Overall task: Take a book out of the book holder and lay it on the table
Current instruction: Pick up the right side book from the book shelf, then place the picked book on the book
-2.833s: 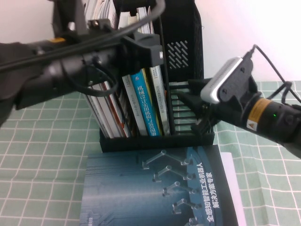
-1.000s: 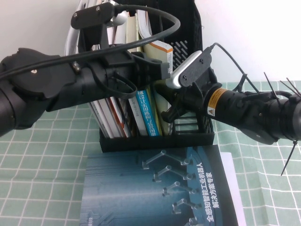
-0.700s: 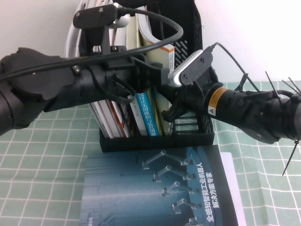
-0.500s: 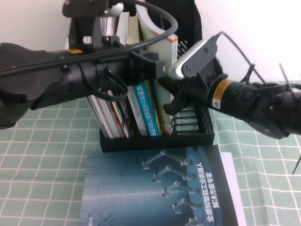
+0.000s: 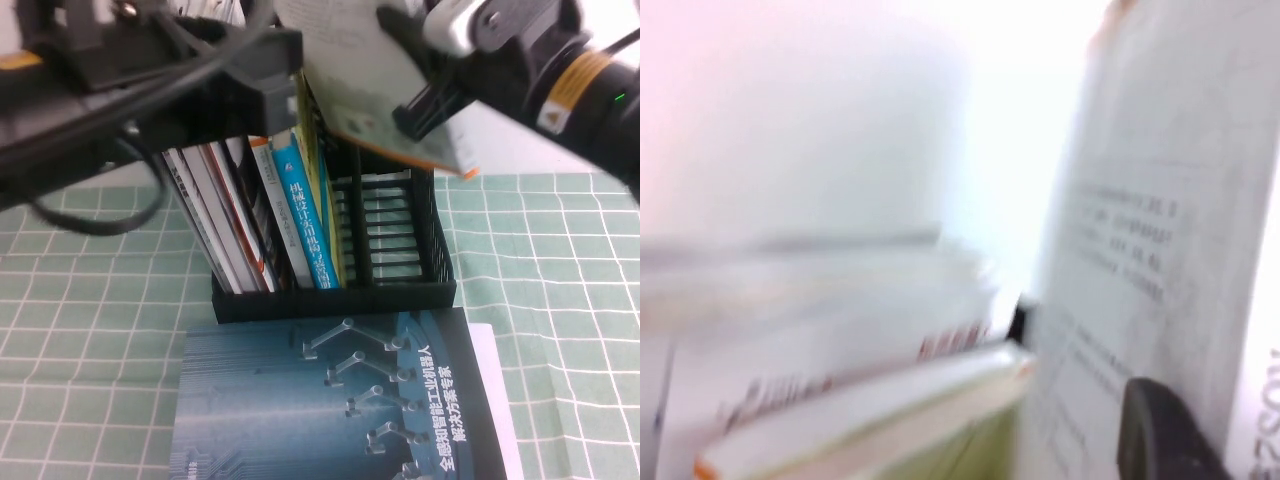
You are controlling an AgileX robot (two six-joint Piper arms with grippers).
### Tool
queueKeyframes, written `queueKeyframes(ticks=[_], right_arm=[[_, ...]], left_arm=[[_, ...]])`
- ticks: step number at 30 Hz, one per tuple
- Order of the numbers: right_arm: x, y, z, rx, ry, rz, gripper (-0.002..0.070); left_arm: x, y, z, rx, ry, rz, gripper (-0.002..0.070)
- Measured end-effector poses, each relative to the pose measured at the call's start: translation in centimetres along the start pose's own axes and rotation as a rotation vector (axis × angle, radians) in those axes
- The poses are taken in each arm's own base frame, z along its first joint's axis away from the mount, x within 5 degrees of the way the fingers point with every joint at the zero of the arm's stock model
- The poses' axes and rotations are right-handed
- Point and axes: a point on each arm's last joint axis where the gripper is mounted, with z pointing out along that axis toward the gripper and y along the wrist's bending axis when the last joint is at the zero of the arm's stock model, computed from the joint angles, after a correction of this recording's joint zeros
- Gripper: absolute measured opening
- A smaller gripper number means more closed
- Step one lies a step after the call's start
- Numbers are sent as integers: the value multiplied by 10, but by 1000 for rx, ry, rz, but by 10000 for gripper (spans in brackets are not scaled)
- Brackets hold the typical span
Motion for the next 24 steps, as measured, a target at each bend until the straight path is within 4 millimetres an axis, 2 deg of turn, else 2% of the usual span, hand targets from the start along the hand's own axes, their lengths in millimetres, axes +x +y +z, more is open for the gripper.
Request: queueKeyframes(ticks=[6, 13, 18, 22, 24], right_arm=[[-53, -14, -33, 52, -116, -67, 119], [-104, -25, -84, 91, -157, -125, 119], [-133, -22, -118, 38, -223, -158, 119], [-140, -8, -132, -106, -228, -225, 119], [-139, 4, -136, -241, -215, -249, 119]], left_arm=[[-14, -15, -35, 37, -68, 41, -3], [-20, -28, -70, 61, -91, 105, -3], [-8, -23, -77, -3, 59, 163, -3], [12, -6, -76, -155, 217, 108, -3], [26, 6, -75, -258, 264, 81, -3]])
